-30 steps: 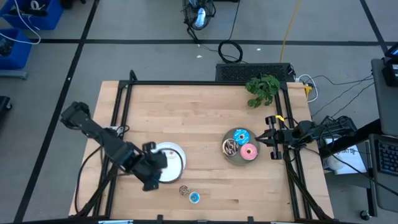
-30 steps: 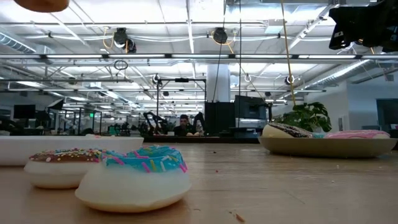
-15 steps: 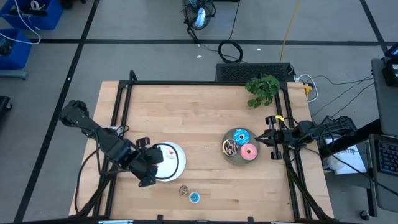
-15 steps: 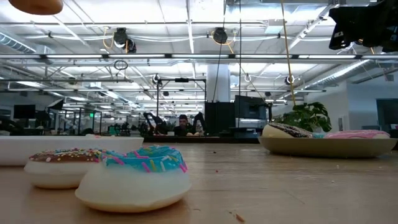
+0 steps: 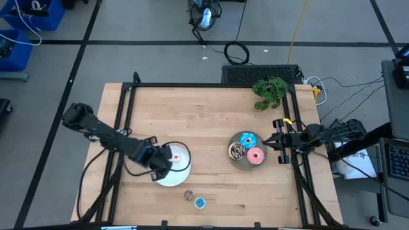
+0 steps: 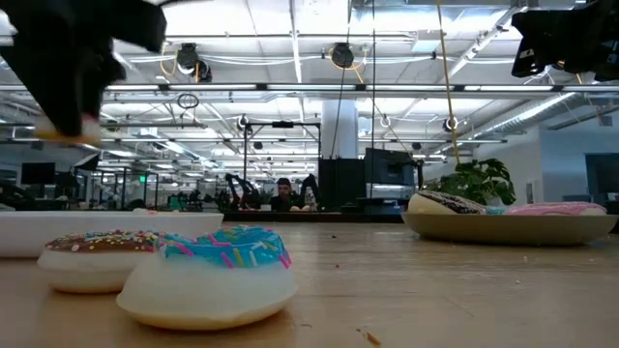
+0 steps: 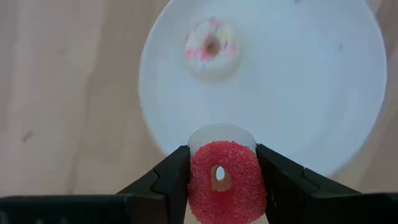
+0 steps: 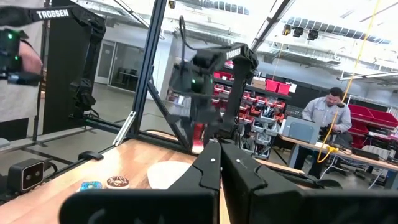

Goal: Pick & Place donuts
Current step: Put the small orange donut on the white plate, then put the small brown donut on the white plate

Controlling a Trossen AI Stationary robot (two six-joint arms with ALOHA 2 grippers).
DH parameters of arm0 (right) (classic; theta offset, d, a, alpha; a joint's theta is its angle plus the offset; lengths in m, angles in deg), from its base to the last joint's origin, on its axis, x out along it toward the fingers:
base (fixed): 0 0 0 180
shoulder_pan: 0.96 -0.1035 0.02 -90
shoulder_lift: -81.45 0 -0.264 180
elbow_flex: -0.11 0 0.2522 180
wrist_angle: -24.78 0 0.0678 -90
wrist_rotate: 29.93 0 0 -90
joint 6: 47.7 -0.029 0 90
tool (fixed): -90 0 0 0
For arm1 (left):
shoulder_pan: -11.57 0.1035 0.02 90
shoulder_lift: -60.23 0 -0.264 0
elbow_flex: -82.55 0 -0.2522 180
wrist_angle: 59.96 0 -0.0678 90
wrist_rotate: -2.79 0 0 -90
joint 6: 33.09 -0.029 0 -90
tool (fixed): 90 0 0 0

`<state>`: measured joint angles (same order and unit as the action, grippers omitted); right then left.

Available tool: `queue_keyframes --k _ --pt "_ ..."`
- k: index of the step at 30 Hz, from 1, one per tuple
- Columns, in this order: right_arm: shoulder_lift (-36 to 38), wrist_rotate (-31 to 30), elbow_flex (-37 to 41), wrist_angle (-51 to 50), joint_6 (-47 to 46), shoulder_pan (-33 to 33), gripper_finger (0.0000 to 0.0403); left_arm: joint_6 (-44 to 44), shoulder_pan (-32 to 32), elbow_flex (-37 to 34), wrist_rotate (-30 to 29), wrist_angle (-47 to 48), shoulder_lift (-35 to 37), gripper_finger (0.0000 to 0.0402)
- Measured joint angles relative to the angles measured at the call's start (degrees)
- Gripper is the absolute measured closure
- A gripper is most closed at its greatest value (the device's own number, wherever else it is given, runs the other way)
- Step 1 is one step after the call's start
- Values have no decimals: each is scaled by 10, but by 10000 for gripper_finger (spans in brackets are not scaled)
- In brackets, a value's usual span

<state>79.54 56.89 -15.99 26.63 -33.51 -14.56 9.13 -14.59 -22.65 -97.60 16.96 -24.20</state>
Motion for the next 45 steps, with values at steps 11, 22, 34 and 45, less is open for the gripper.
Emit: queue_keyframes --k 11,22,34,45 --pt "0 0 0 0 1 0 403 -66 59 -135 15 -230 1 236" --pt "0 0 0 0 2 0 403 -105 59 -183 40 -276 1 210" --pt "0 0 0 0 2 0 403 -120 54 -183 27 -294 1 84" --pt "0 0 0 0 2 0 403 -152 54 -104 25 -230 1 64"
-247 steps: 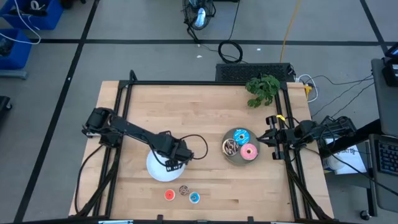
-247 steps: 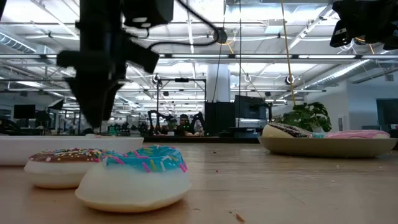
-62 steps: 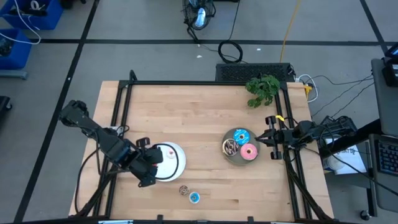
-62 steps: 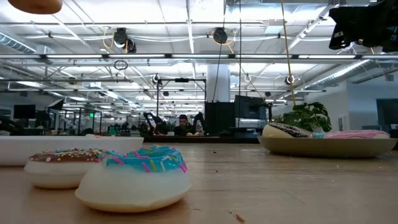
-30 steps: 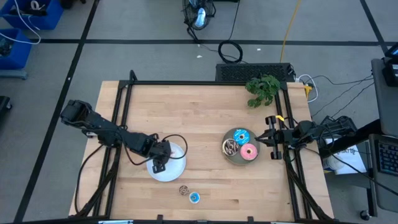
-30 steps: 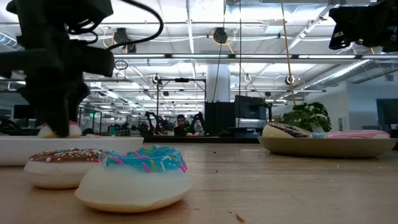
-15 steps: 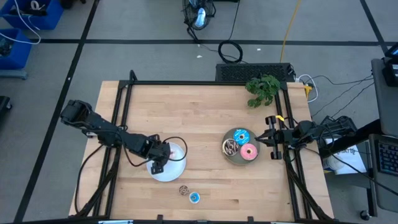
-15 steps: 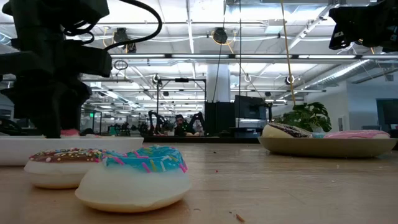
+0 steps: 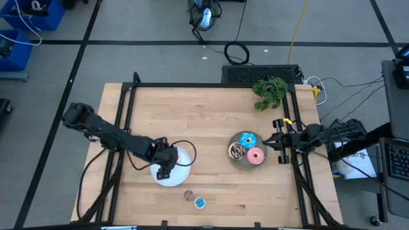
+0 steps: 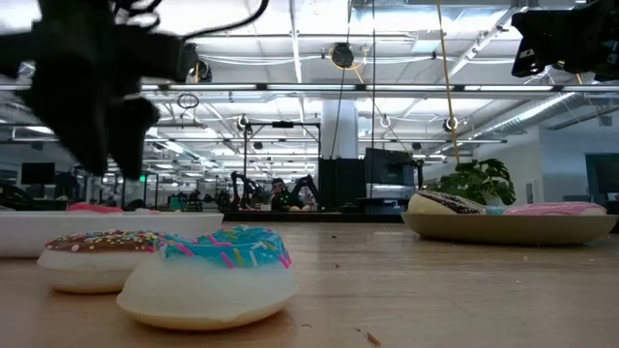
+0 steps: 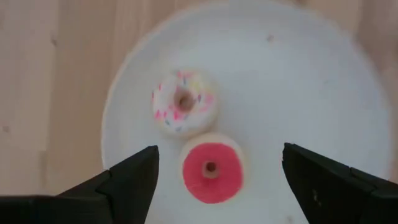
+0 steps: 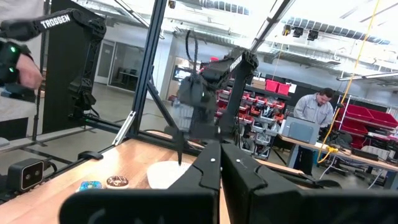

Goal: Pick & Place donuts
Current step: Put the small brown donut on the white plate

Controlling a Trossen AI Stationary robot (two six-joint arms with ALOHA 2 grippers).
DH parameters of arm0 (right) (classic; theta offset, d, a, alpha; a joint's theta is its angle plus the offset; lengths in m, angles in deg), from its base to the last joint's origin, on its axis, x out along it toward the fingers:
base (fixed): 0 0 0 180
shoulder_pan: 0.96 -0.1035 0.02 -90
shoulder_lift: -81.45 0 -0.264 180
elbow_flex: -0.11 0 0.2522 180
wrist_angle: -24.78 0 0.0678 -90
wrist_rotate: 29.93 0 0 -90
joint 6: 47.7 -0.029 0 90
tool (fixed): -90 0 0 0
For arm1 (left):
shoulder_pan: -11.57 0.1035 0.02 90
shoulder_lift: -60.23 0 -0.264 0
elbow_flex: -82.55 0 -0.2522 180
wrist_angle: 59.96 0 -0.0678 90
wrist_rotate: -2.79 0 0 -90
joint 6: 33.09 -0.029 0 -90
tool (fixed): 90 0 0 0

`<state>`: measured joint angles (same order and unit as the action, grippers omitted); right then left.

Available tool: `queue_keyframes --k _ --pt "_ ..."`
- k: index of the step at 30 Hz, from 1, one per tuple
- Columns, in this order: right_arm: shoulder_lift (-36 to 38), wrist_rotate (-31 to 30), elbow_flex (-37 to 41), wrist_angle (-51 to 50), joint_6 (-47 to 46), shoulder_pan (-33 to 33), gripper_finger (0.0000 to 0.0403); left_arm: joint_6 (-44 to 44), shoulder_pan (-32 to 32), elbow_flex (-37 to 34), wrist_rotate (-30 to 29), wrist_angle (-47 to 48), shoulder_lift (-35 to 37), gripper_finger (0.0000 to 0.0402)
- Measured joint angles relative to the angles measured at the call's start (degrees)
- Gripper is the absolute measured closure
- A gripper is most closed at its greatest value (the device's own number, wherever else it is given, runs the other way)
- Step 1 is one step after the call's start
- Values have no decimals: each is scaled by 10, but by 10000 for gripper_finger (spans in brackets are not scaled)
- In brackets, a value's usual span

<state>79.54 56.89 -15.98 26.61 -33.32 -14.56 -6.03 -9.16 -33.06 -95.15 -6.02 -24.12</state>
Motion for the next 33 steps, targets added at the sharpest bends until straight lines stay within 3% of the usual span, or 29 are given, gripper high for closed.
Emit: queue_keyframes --k 7,10,20,28,33 --pt "0 0 0 0 0 0 403 4 -8 144 4 71 0 65" --pt "0 0 0 0 0 0 403 -10 -26 188 -1 68 0 94" --pt "0 0 0 0 0 0 403 -31 -49 217 -11 64 0 380" --pt "0 0 0 0 0 0 403 -28 -49 217 -19 60 0 376" --pt "0 0 0 0 0 0 403 18 -48 218 -40 44 -21 397"
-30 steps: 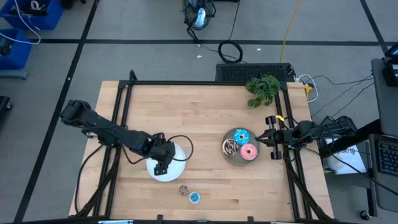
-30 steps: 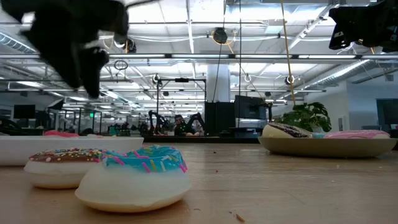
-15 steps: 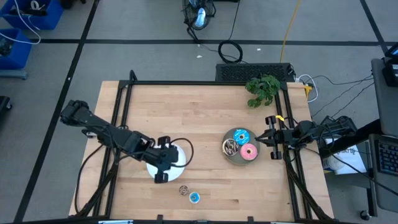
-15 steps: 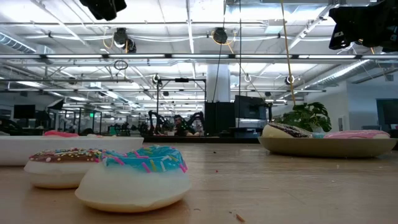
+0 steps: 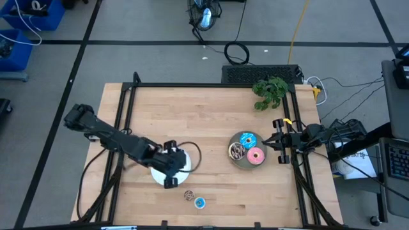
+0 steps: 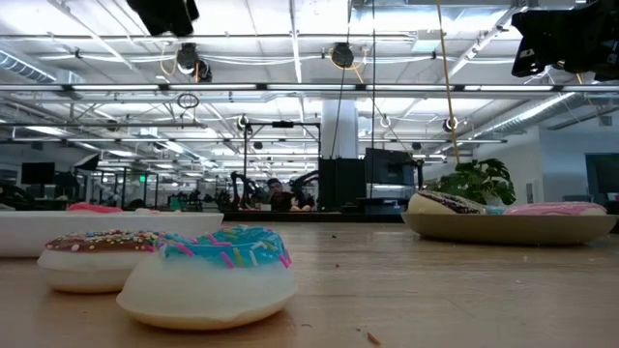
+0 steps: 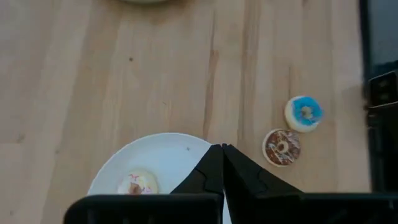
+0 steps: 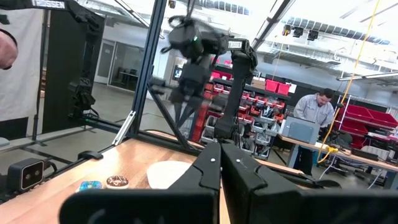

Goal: Pick & Place donuts
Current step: Put the small brown donut on the white plate

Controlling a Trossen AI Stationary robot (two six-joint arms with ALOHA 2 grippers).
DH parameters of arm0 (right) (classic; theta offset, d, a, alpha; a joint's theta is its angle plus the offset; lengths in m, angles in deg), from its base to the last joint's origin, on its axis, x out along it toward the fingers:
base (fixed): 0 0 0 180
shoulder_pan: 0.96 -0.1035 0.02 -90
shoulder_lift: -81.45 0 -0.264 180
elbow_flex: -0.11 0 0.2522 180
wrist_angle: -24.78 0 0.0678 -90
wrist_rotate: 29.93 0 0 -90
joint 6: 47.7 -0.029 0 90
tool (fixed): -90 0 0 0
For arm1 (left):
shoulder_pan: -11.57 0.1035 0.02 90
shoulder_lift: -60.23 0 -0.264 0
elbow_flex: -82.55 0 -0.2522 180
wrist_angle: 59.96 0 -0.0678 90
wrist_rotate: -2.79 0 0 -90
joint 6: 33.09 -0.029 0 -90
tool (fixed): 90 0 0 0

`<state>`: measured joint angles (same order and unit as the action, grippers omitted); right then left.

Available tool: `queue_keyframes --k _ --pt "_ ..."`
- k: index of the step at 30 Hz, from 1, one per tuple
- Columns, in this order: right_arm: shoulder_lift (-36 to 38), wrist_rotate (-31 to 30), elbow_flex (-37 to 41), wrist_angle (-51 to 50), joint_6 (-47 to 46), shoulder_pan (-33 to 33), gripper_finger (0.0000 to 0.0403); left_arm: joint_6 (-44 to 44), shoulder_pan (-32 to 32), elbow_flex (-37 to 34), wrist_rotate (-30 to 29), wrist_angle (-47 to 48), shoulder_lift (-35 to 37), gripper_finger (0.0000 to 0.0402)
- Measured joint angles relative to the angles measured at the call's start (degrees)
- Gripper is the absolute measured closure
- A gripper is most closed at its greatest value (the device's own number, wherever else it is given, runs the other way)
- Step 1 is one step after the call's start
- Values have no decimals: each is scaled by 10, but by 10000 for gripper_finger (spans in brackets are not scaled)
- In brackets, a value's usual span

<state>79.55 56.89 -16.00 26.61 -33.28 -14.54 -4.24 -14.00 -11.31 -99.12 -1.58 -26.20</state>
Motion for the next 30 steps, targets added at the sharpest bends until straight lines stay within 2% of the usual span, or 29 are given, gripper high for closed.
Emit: queue_keyframes --k 3,5,8,12,16,21,27,30 --pt "0 0 0 2 4 0 403 -10 -2 5 37 -1 -48 393" --pt "0 0 0 4 3 0 403 -18 -2 33 60 9 -93 394" --pt "-1 0 0 7 3 0 403 -26 3 116 57 62 -172 398" --pt "-4 0 0 7 2 0 403 -77 1 237 60 127 -261 388" --pt "-5 0 0 8 -1 0 403 -132 -8 301 92 142 -318 395" --pt "-5 0 0 7 -1 0 403 -183 -17 314 103 144 -342 389" --pt "-5 0 0 8 0 0 403 -186 -29 298 102 144 -342 349" --pt "-5 0 0 8 0 0 403 -174 -43 291 79 142 -342 321"
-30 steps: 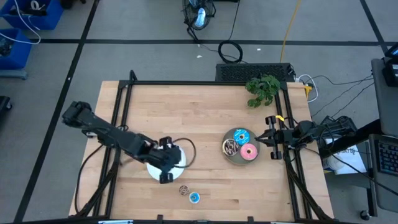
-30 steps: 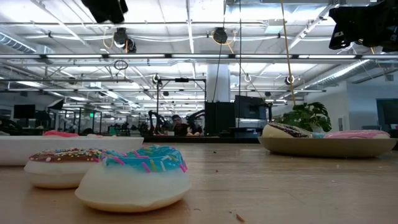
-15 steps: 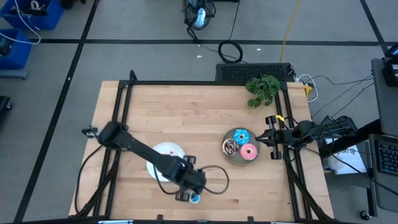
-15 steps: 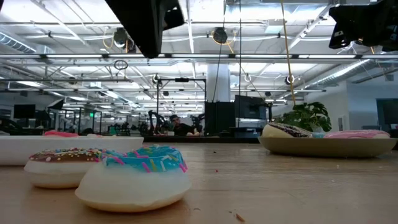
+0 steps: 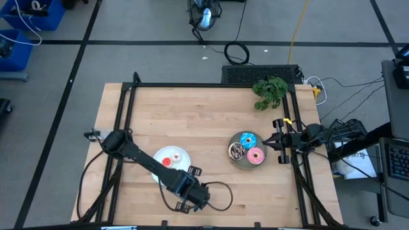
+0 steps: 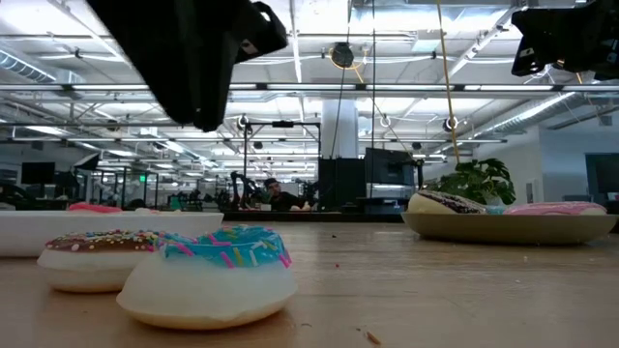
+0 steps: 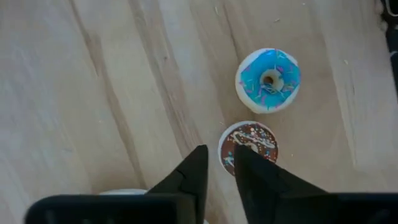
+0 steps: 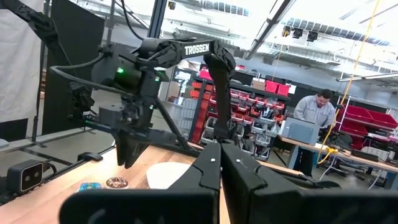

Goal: Pick & Place donuts
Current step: Put the small brown donut on the white plate

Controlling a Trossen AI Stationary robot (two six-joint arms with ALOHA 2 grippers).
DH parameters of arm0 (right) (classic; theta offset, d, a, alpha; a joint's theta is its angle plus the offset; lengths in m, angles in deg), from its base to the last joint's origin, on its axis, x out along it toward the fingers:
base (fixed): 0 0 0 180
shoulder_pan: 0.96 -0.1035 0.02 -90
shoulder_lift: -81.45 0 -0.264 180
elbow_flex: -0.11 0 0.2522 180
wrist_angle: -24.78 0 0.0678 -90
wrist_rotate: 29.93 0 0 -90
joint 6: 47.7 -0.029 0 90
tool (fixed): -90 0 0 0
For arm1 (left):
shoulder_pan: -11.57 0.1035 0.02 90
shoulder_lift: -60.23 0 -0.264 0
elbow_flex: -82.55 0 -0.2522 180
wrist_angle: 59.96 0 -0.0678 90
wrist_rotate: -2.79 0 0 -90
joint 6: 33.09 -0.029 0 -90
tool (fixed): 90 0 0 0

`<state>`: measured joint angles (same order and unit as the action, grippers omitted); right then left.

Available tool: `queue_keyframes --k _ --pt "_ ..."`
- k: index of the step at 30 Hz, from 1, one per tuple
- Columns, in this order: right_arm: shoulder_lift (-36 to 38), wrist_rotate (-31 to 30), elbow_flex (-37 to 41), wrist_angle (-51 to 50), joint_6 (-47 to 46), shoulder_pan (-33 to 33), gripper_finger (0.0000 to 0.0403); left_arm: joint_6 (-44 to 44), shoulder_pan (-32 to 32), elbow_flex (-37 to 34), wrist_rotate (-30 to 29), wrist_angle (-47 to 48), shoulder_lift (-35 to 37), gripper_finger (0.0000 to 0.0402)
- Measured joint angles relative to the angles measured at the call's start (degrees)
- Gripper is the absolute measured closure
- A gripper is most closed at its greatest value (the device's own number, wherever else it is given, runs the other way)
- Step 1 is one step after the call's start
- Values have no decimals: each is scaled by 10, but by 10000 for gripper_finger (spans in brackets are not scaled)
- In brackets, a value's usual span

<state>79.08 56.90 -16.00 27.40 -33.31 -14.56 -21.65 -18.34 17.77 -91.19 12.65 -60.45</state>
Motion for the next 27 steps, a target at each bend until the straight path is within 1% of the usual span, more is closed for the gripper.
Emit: queue_keyframes --k 3,6,10,14,18,20,22,24,27 --pt "0 0 0 0 0 0 403 28 -15 -4 -30 0 0 289" --pt "0 0 0 0 0 0 403 46 -23 -4 -30 -2 0 255" --pt "0 0 0 0 0 0 403 48 -25 -4 5 -10 -4 205" --pt "0 0 0 0 0 0 403 42 -25 -7 21 -20 -18 157" --pt "-2 0 0 1 -1 0 403 8 -25 -6 61 -23 -35 115" --pt "-3 0 0 -1 0 0 403 -11 -29 -7 60 -22 -41 99" --pt "-3 0 0 1 0 0 403 -22 -32 -7 45 -22 -44 86" --pt "-3 0 0 0 1 0 403 -32 -33 -6 28 -18 -46 75" --pt "-3 0 0 0 2 0 403 -35 -30 -11 22 -13 -48 64"
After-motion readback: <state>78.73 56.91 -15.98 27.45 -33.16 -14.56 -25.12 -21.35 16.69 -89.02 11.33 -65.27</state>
